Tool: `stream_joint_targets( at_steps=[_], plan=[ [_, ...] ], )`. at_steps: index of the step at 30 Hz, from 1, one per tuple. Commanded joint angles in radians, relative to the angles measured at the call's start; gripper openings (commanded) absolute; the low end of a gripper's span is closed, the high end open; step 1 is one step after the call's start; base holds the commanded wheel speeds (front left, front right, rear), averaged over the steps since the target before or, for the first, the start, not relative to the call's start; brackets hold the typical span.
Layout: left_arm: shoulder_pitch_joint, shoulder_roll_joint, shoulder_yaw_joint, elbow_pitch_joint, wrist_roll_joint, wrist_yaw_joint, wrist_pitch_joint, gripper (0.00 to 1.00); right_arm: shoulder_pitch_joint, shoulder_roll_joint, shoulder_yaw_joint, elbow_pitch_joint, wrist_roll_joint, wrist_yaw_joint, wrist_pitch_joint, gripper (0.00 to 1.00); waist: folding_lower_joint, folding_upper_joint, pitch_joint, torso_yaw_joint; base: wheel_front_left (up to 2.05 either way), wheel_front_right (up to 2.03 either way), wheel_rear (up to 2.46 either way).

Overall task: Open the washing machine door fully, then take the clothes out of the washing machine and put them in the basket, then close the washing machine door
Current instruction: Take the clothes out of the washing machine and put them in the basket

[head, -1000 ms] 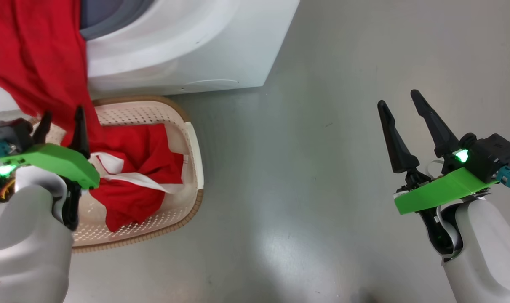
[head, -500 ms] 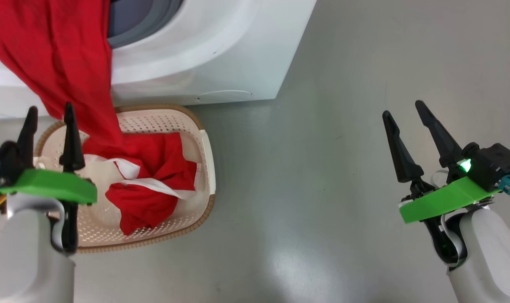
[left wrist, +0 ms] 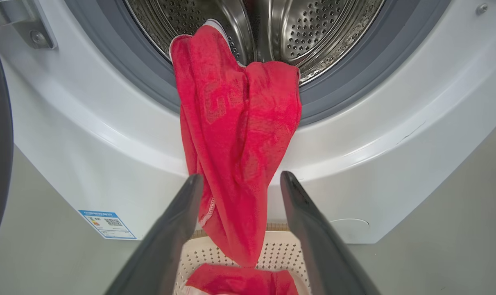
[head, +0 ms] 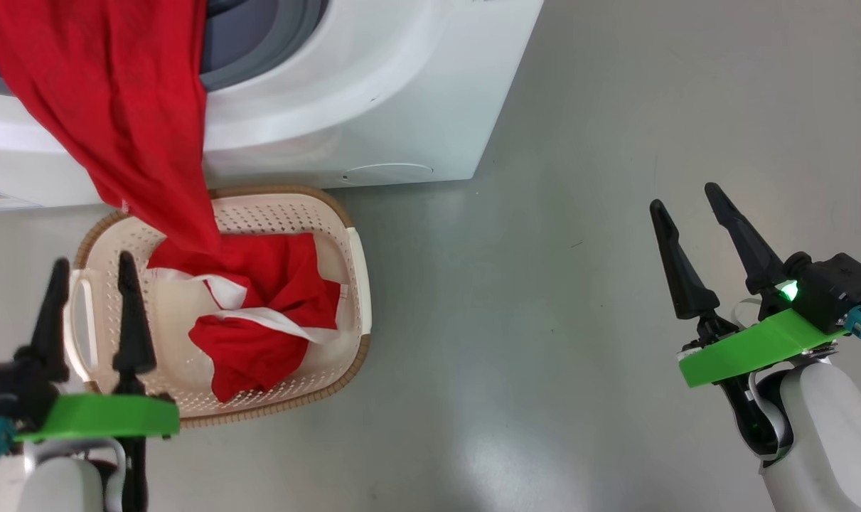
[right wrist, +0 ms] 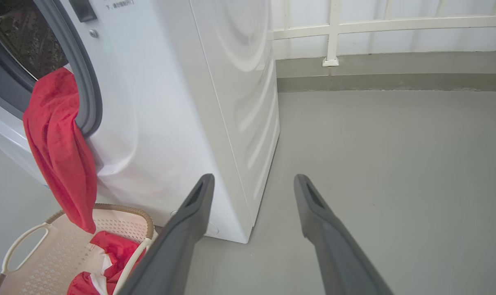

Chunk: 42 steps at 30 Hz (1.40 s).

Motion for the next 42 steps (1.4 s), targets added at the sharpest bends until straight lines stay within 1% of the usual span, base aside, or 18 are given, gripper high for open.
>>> stream_joint_targets(
  at_steps=[1, 9, 18, 23, 28, 29, 30, 37, 42],
  plan=[
    [0.032, 0.016, 0.036, -0.039, 0.007, -0.005, -0.009, 1.00, 0.033, -0.007, 0.015, -0.023, 0.003, 0.002, -0.007, 1.00, 0.0000, -0.0001, 0.000, 0.001, 0.00, 0.00, 0.00],
    [0.039, -0.001, 0.042, -0.064, 0.010, -0.007, -0.009, 1.00, 0.025, -0.006, 0.020, -0.021, 0.003, 0.002, -0.007, 1.00, 0.0000, -0.0001, 0.004, 0.000, 0.00, 0.00, 0.00],
    [-0.041, 0.003, 0.034, -0.011, 0.011, -0.009, -0.009, 1.00, 0.013, 0.000, 0.023, -0.020, 0.003, 0.002, -0.007, 1.00, 0.0000, -0.0001, 0.019, -0.006, 0.00, 0.00, 0.00],
    [-0.158, 0.028, 0.020, 0.063, 0.017, -0.009, -0.009, 1.00, 0.004, 0.002, 0.026, -0.018, 0.003, 0.002, -0.007, 1.00, 0.0000, -0.0001, 0.032, -0.004, 0.00, 0.00, 0.00],
    [-0.308, 0.055, -0.004, 0.171, 0.028, -0.010, 0.000, 1.00, -0.007, 0.003, 0.030, -0.020, 0.004, 0.002, -0.007, 1.00, 0.0000, -0.0001, 0.047, -0.004, 0.00, 0.00, 0.00],
    [-0.308, 0.055, -0.004, 0.171, 0.028, -0.010, 0.000, 1.00, -0.007, 0.003, 0.030, -0.020, 0.004, 0.002, -0.007, 1.00, 0.0000, -0.0001, 0.047, -0.004, 0.00, 0.00, 0.00],
    [-0.341, 0.062, -0.008, 0.191, 0.031, -0.010, 0.005, 1.00, -0.009, 0.003, 0.031, -0.021, 0.004, 0.002, -0.007, 1.00, 0.0000, -0.0001, 0.051, -0.004, 0.00, 0.00, 0.00],
    [-0.560, 0.110, -0.023, 0.344, 0.047, 0.006, 0.091, 1.00, -0.027, 0.008, 0.034, -0.025, 0.002, 0.002, -0.007, 1.00, 0.0000, -0.0001, 0.084, -0.008, 0.00, 0.00, 0.00],
    [-0.673, 0.149, -0.032, 0.442, 0.067, 0.027, 0.142, 1.00, -0.037, 0.014, 0.042, -0.026, 0.003, 0.002, -0.007, 1.00, 0.0000, -0.0001, 0.099, -0.016, 0.00, 0.00, 0.00]
  ],
)
